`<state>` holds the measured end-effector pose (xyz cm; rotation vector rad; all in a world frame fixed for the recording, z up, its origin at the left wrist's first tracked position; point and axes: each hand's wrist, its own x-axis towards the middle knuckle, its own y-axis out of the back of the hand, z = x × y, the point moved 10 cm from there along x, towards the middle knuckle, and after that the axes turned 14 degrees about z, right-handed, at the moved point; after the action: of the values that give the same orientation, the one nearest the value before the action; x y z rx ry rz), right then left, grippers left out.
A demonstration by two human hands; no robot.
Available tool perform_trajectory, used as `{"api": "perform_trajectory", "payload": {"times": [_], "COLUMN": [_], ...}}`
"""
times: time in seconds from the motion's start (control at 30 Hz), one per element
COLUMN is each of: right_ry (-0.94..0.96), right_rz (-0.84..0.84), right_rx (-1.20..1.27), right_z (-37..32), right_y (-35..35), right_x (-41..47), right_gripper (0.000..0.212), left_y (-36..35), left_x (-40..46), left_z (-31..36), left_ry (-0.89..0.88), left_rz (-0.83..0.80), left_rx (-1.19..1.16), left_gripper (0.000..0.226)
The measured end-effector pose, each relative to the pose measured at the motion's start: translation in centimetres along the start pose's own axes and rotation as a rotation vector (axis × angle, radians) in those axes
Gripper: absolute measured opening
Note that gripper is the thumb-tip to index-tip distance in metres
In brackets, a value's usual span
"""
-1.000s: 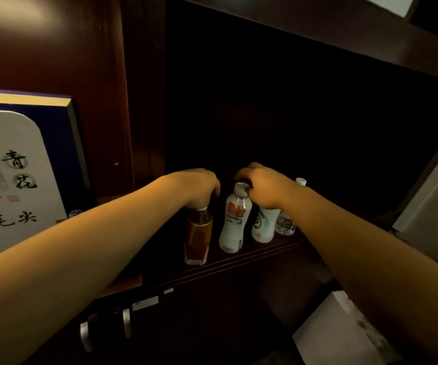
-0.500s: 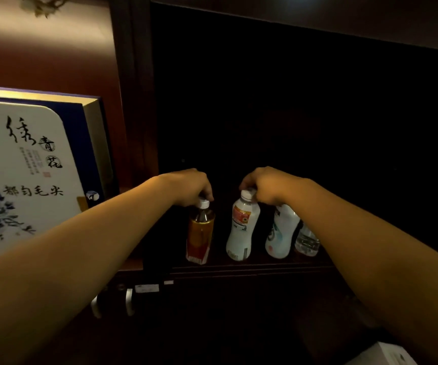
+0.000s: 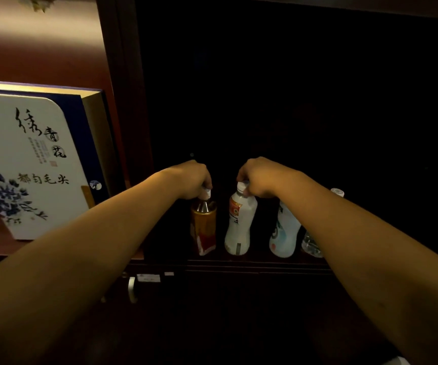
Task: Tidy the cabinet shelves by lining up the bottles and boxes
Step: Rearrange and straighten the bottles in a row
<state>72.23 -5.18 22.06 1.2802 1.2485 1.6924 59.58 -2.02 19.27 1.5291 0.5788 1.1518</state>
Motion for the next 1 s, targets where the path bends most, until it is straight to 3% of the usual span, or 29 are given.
{"api": "perform_trajectory", "payload": {"times": [0.67, 1.0], "right_ry": [-0.063, -0.135], "right_rz": [0.009, 0.004], "right_rx": [-0.105, -0.133], "right_z": [-0.5, 1.6], "right_y": [-0.1, -0.3], "right_x": [1.1, 1.7], "right_gripper": [0.029, 0.049], "left_y": [0.0, -0.3], "left_x": [0.1, 0.7], "left_z": [0.6, 0.8], "left_ry": [0.092, 0.099], "left_rz": [0.051, 0.077], "left_rx": [0.148, 0.205], "left_gripper": [0.026, 0.027]}}
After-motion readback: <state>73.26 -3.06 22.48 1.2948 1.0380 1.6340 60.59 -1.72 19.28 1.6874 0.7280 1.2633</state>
